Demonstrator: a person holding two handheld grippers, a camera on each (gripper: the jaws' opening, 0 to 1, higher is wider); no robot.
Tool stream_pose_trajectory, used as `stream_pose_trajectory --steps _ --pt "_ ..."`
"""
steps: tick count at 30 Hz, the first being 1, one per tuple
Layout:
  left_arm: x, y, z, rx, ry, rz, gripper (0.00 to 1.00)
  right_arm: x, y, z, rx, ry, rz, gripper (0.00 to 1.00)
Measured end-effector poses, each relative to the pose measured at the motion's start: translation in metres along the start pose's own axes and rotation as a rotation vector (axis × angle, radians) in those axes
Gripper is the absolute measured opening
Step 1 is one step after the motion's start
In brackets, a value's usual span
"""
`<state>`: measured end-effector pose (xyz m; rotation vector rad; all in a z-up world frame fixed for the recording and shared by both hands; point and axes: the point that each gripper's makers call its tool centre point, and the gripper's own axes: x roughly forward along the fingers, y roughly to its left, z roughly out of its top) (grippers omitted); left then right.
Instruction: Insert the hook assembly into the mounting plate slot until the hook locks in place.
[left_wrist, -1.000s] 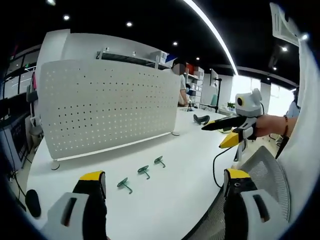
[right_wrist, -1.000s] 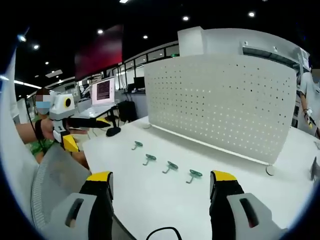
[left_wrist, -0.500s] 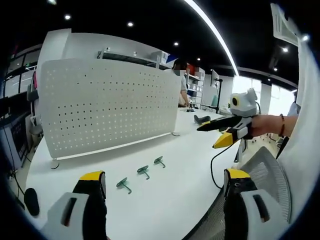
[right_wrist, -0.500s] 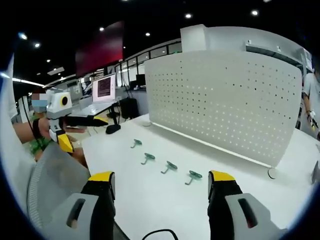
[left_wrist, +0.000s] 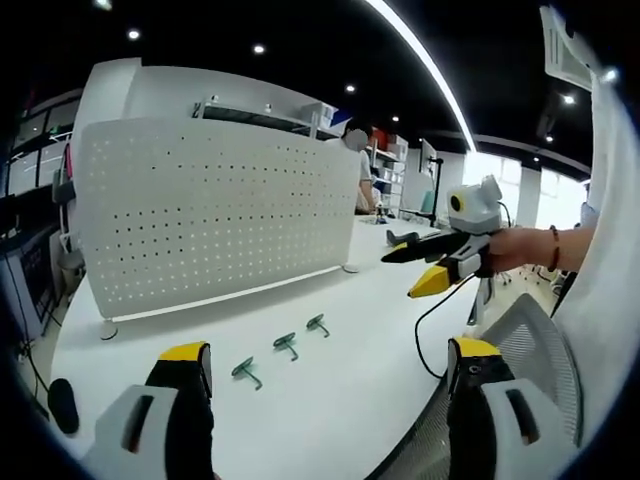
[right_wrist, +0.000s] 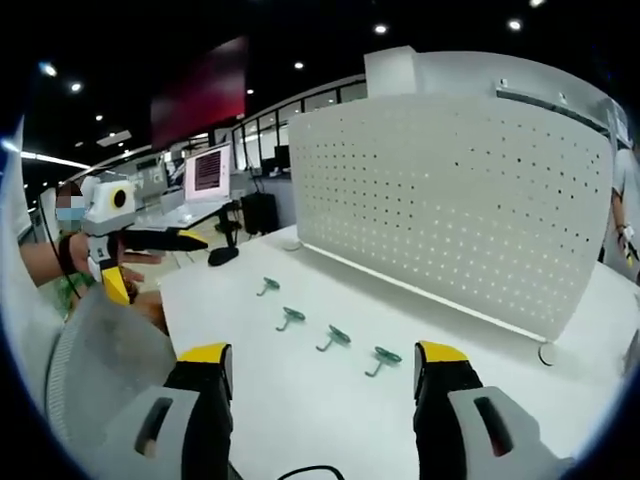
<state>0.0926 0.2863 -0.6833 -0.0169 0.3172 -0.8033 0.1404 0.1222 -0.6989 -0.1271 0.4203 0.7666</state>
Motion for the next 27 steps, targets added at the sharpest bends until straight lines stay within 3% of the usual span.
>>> stream_pose_trajectory --steps 27 --pt "0.004 -0.001 0.001 -0.011 -0.017 0.020 1.00 0.028 -0.014 -0.023 0.013 0.078 0.036 0.68"
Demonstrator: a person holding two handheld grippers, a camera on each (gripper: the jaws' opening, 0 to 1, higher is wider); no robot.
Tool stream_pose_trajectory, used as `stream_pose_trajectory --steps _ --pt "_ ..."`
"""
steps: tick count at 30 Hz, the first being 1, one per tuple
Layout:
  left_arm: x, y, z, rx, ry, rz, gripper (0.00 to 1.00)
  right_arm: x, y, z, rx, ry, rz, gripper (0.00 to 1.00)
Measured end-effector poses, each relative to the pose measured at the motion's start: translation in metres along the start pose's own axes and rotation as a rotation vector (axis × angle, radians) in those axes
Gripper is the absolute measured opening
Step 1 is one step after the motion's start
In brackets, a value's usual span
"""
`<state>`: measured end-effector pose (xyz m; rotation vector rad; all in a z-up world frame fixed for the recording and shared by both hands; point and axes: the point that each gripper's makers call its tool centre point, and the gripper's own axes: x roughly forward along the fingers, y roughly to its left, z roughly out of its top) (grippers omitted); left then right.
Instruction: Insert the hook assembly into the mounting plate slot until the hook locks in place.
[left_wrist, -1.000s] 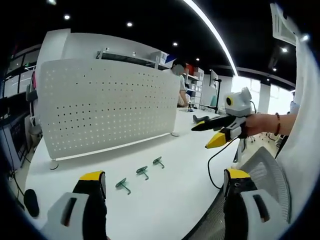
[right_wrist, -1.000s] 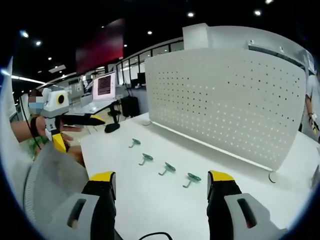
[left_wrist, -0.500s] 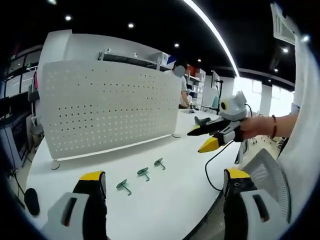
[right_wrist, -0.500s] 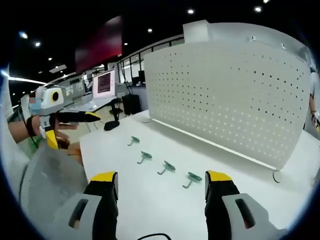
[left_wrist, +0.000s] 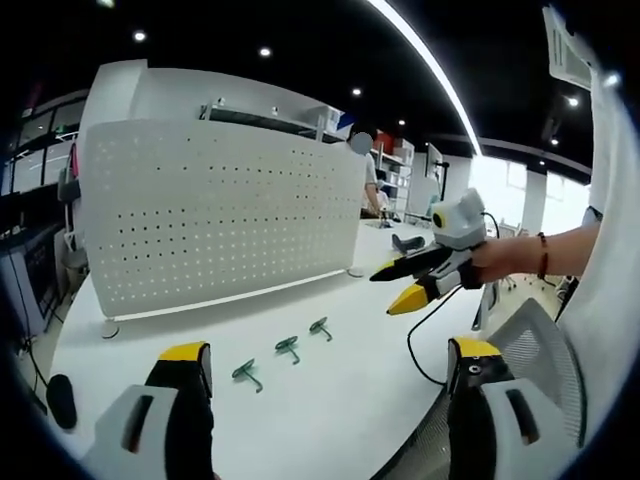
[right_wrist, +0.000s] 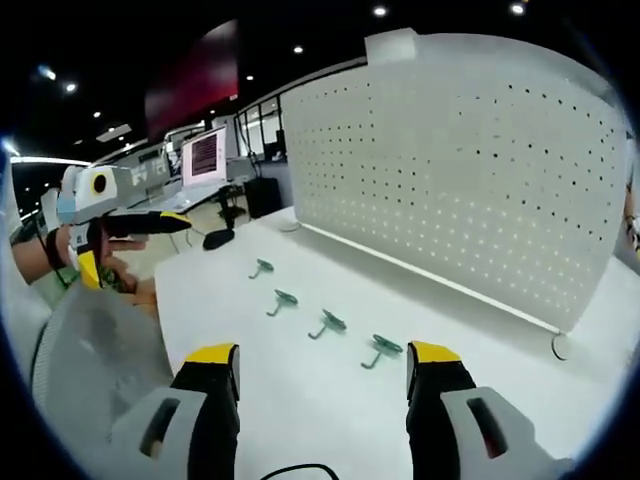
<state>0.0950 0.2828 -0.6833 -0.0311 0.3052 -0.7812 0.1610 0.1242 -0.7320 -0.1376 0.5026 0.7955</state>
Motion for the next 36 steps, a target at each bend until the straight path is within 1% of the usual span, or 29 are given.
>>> stream_pose_trajectory --steps 5,11,14,22,25,30,36 --pt "0.001 -0.002 -0.001 0.002 0.007 -0.006 1.00 0.008 -0.002 0.000 -0.018 0.012 0.014 0.67" --pt "0.000 0.000 0.000 -0.002 -0.002 0.006 1.00 0.015 -0.006 -0.002 -0.030 0.032 0.022 0.66" --pt "0.001 -0.001 0.000 -0.003 -0.004 0.001 1.00 0.018 -0.007 -0.003 -0.030 0.044 0.024 0.66" --pt "0.003 -0.004 0.000 -0.002 -0.004 -0.002 1.00 0.025 -0.015 -0.012 -0.049 0.077 0.017 0.60" --pt "0.003 -0.003 0.000 -0.002 -0.003 0.001 1.00 0.027 -0.018 -0.014 -0.039 0.087 0.020 0.59" --pt "0.003 -0.003 0.000 0.000 -0.003 0.001 1.00 0.033 -0.021 -0.014 -0.053 0.102 0.022 0.58" --pt "0.003 -0.004 0.000 -0.003 -0.004 0.001 1.00 0.041 -0.026 -0.014 -0.070 0.118 0.025 0.55"
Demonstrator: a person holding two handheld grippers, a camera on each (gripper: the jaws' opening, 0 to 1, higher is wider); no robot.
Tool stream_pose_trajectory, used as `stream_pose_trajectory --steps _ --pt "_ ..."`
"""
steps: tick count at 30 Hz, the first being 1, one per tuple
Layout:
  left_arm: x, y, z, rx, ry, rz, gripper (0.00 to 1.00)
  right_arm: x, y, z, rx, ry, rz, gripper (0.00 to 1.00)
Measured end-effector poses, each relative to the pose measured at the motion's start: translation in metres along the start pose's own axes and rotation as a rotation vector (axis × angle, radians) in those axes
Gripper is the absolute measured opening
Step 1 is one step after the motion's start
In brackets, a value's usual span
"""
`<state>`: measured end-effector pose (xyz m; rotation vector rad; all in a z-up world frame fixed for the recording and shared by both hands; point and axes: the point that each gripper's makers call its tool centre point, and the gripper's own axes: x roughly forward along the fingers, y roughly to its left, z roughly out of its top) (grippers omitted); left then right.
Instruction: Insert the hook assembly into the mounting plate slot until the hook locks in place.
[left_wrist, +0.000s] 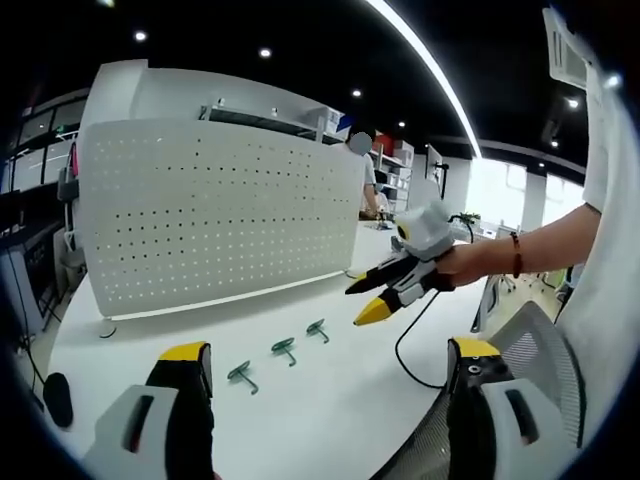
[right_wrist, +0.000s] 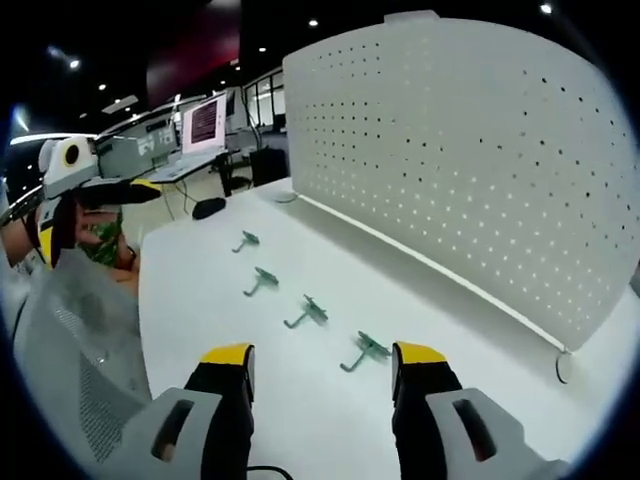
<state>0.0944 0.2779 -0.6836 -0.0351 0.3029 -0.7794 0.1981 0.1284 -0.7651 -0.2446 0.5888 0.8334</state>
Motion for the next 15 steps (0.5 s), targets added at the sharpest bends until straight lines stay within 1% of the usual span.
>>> stream_pose_trajectory --steps 10,12,15 --pt "0.001 -0.001 -0.001 -0.001 0.003 -0.006 1.00 0.013 -0.006 -0.005 -0.019 0.044 0.011 0.52" --pt "0.001 -0.001 -0.001 0.002 0.006 -0.006 1.00 0.015 -0.008 -0.006 -0.011 0.052 0.012 0.50" --pt "0.001 0.001 -0.002 0.001 0.011 -0.005 1.00 0.018 -0.011 -0.008 -0.003 0.061 0.005 0.50"
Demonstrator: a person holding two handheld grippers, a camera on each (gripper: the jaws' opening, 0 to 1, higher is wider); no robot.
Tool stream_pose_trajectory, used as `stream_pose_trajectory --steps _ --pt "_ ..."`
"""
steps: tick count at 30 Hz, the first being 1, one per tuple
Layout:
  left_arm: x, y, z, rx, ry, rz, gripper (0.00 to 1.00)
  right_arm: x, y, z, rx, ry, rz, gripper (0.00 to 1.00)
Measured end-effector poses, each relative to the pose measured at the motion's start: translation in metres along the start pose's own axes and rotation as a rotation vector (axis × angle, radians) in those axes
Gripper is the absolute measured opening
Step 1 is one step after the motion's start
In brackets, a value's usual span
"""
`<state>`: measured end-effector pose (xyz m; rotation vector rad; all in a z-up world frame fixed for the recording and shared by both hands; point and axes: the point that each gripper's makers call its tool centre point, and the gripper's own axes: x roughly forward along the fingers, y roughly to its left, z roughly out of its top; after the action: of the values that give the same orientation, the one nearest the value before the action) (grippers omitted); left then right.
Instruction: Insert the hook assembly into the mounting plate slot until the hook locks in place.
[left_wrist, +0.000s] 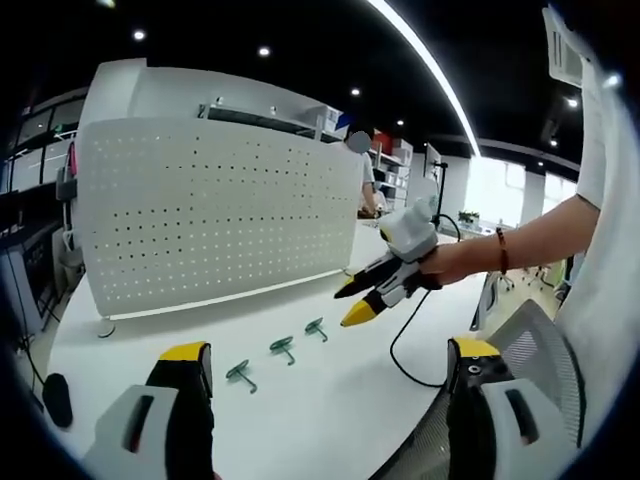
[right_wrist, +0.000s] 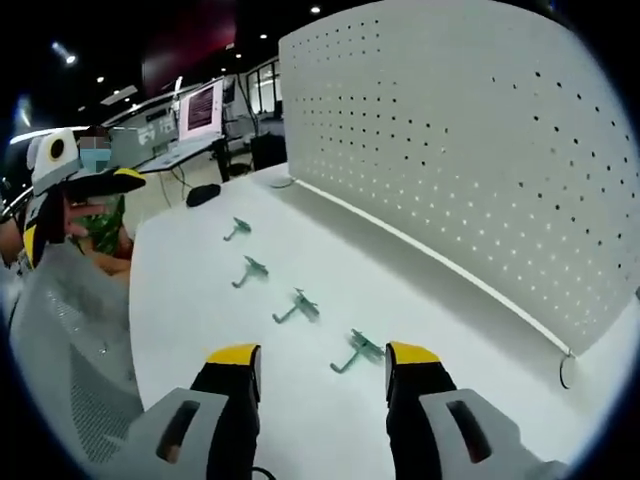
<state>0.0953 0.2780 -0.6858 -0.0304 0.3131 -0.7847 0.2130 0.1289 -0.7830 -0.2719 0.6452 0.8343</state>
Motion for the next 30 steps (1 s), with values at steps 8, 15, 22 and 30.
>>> stream_pose_trajectory --steps 8,15,22,30 --pt "-0.002 0.006 0.000 -0.008 -0.006 0.018 1.00 0.009 -0.006 -0.007 0.032 0.021 -0.006 0.47" --pt "0.000 0.004 0.000 -0.014 -0.010 0.010 1.00 0.018 -0.014 -0.012 0.064 0.046 -0.013 0.43" --pt "0.001 0.003 -0.001 -0.013 -0.005 -0.002 1.00 0.025 -0.018 -0.013 0.055 0.075 -0.021 0.39" --pt "-0.002 0.009 0.000 -0.010 -0.003 0.006 1.00 0.028 -0.026 -0.015 0.049 0.103 -0.025 0.35"
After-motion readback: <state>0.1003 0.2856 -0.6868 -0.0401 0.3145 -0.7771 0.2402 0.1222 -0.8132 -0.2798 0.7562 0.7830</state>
